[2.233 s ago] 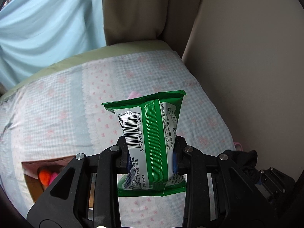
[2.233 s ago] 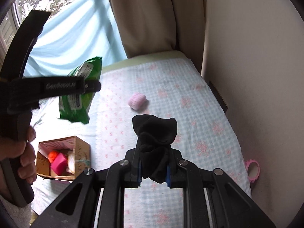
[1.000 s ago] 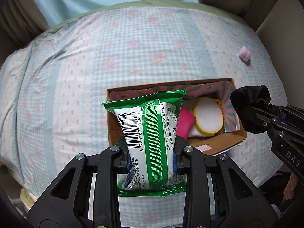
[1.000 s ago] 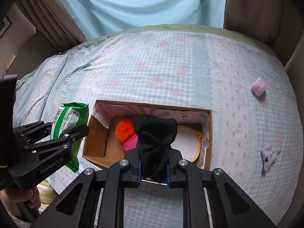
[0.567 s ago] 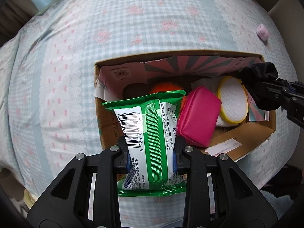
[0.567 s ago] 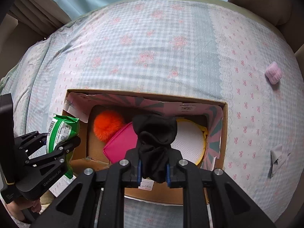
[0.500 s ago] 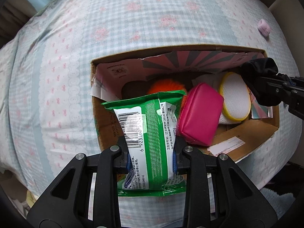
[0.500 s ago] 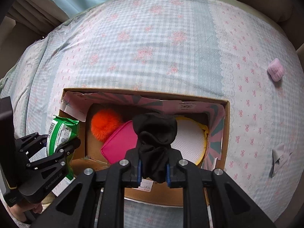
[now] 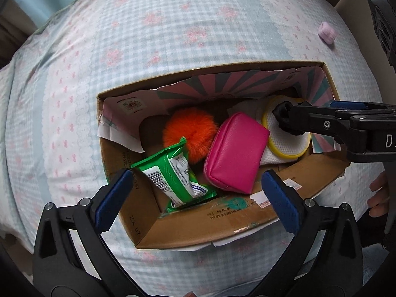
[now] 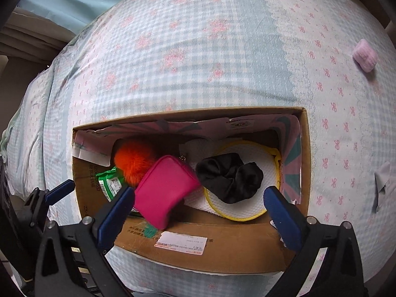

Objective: Organize soft objects
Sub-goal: 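Lift both tools from the box and move toward the pink roll and grey cloth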

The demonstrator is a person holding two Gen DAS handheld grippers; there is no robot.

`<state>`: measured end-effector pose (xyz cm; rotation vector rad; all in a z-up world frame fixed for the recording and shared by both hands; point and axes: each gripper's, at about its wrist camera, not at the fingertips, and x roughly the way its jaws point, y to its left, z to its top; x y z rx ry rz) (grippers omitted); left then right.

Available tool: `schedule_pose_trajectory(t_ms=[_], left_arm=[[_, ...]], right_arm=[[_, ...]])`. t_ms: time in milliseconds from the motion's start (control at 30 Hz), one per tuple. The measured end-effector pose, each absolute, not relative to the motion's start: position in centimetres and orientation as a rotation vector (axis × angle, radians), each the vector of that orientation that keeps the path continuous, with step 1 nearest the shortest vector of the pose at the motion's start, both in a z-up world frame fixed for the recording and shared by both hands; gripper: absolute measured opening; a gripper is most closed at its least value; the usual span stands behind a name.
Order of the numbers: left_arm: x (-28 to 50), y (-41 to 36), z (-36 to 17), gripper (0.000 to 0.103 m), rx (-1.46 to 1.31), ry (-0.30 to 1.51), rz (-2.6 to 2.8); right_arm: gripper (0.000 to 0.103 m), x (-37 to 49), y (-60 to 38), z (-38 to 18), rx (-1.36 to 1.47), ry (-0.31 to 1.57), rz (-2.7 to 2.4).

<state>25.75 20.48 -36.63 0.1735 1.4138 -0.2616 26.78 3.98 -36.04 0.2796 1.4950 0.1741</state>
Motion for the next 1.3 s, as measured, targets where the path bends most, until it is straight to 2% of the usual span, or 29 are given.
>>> schedule_pose_trajectory(t_ms=[400, 1000, 1300], left_arm=[[23.8, 20.3, -32.3, 0.103, 0.185, 1.317, -0.237], [16.1, 21.4, -19.8, 0.103, 0.130, 1.094, -0.178], [14.0, 20.9, -16.7, 0.103, 0.076, 1.055, -0.170]], right_arm=[[0.103, 24.2, 2.9, -31.1, 0.181, 1.379, 0.098], [0.103, 15.9, 0.4, -16.7, 0.076, 1.112, 0.037], [0.103, 12.8, -1.5, -13.7, 0.071, 1.047, 0.009]])
